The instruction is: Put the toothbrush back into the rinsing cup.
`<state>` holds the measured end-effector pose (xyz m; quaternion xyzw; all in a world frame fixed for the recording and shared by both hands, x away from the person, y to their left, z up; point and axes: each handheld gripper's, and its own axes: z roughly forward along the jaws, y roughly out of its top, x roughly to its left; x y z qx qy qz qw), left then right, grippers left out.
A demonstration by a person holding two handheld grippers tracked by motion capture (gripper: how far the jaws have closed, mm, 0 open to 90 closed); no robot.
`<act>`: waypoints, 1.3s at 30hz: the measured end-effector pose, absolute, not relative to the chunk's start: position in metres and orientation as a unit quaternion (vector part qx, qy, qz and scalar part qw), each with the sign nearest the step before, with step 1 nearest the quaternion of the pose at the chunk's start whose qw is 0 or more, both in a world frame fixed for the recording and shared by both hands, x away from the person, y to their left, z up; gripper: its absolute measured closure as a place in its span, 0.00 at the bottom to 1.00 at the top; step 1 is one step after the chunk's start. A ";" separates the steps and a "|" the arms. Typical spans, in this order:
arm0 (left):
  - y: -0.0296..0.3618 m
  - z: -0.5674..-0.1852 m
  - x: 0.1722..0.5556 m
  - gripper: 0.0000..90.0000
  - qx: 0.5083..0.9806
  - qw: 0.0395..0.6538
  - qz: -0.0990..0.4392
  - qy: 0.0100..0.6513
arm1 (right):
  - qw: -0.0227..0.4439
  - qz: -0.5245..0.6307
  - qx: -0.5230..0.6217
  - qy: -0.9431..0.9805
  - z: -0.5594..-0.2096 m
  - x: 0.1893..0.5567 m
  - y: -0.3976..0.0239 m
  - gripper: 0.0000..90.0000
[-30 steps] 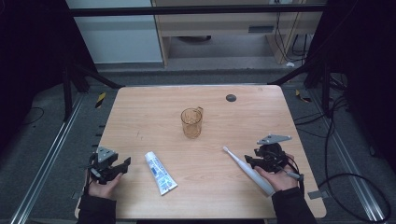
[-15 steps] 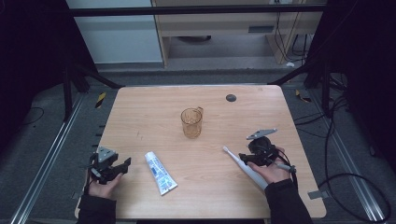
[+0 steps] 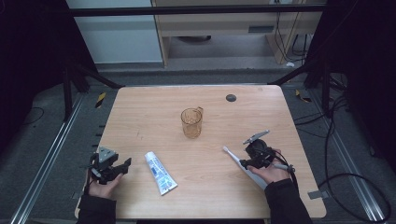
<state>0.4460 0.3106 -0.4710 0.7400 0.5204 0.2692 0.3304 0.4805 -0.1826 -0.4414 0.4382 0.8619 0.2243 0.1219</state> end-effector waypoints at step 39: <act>0.309 -0.472 0.447 0.47 0.743 0.327 0.267 0.519 | 0.083 0.171 0.441 0.877 -0.467 0.488 -0.177 0.64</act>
